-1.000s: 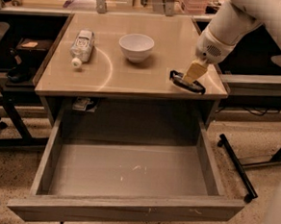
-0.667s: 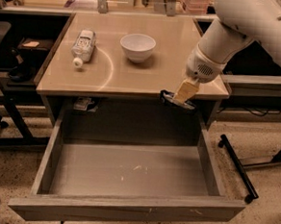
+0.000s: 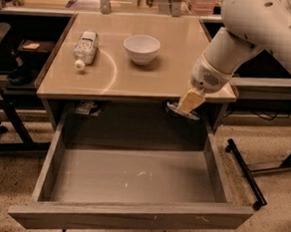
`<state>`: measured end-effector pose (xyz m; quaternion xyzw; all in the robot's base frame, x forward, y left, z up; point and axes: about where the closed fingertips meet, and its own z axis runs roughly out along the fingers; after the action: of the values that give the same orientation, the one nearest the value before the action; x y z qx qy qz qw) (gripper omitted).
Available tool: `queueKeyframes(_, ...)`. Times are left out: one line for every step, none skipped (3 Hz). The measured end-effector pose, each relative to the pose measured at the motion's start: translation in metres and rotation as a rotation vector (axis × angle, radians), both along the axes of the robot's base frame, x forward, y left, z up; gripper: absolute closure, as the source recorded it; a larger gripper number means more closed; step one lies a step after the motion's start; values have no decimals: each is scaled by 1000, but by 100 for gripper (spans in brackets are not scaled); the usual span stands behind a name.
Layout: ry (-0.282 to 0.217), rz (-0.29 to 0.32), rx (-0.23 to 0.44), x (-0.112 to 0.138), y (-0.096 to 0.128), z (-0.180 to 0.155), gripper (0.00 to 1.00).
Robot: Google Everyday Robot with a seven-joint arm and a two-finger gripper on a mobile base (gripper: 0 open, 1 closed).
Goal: Place rxbar blueberry into top drawer
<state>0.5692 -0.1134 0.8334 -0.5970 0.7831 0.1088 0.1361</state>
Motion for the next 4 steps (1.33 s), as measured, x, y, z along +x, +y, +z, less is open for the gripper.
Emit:
queueKeyframes(8,32,1,-19,23,-20,100)
queueKeyframes(54,54,50,-30,47,-47,100)
queueKeyframes(57,55,53,-31,49,-49,100)
queueKeyframes(61,58,86,-33,64,-61,100)
